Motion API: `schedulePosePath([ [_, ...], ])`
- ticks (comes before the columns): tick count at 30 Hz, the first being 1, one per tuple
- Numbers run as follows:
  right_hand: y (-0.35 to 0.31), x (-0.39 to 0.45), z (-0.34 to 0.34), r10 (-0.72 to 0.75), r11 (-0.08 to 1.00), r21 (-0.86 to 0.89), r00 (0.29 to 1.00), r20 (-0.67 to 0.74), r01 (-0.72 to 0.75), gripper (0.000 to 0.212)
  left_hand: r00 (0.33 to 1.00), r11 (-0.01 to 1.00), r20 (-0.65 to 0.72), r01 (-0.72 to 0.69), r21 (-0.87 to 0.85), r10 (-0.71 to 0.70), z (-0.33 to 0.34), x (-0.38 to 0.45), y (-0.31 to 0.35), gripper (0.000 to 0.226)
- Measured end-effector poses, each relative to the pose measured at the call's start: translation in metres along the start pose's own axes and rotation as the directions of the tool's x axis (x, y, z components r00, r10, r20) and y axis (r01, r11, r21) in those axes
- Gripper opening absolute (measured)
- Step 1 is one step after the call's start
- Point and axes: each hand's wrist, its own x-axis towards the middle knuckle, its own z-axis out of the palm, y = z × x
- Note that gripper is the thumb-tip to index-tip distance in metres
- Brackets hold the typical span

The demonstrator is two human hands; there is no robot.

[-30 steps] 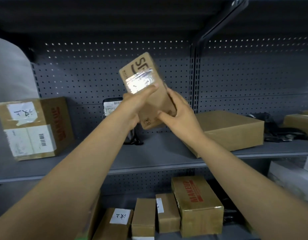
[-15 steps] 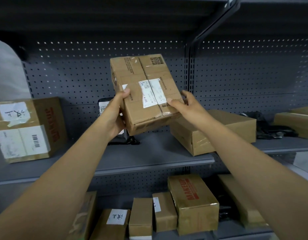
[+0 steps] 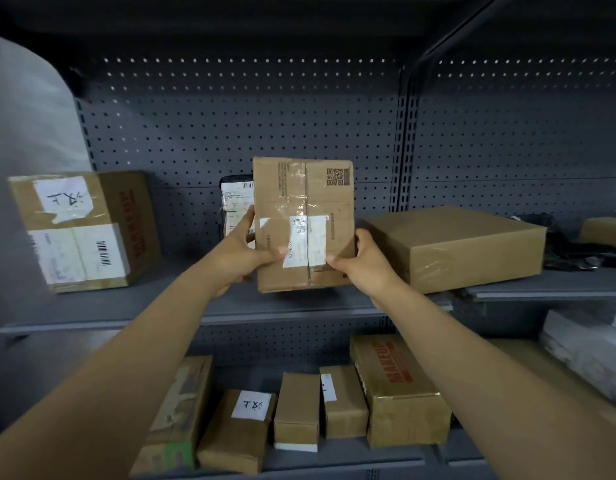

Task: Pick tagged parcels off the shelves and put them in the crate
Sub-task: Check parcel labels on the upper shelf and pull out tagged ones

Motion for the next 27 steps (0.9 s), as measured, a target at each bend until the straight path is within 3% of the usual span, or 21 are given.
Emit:
schedulePosePath([
  [8,0.007,0.004,0.042,-0.007,0.994,-0.106,0.992,-0.124,-0.007,0.061,0.975,0.945,-0.184,-0.06,0.322,0.125,-0.001,-0.002,-0.036,0.104],
  [11,0.01,0.01,0.048,0.011,0.991,-0.132,0.993,-0.118,-0.026,0.056,0.947,0.913,-0.285,-0.022,0.408,0.151,0.006,0.001,-0.038,0.087],
  [15,0.009,0.015,0.046,-0.003,0.984,-0.177,0.995,-0.104,-0.015,0.07,0.913,0.78,-0.398,0.183,0.598,0.091,-0.001,0.0,-0.037,0.045],
  [16,0.007,0.014,0.045,-0.02,0.988,-0.157,0.99,-0.141,-0.002,0.074,0.925,0.749,-0.372,0.192,0.634,0.077,-0.005,-0.002,-0.036,0.035],
  [19,0.003,0.011,0.036,-0.088,0.993,-0.099,0.962,-0.26,0.064,0.072,0.986,0.765,-0.163,0.097,0.637,0.011,-0.002,-0.003,-0.031,0.043],
  [22,-0.003,0.006,0.018,-0.182,0.981,-0.123,0.934,-0.308,0.15,0.067,0.998,0.892,0.048,0.017,0.452,-0.043,0.028,-0.001,-0.017,0.036],
  [27,-0.02,0.005,-0.043,-0.319,0.947,-0.162,0.87,-0.376,0.277,0.064,0.987,0.97,0.158,-0.017,0.244,-0.022,0.092,0.009,0.015,0.021],
])
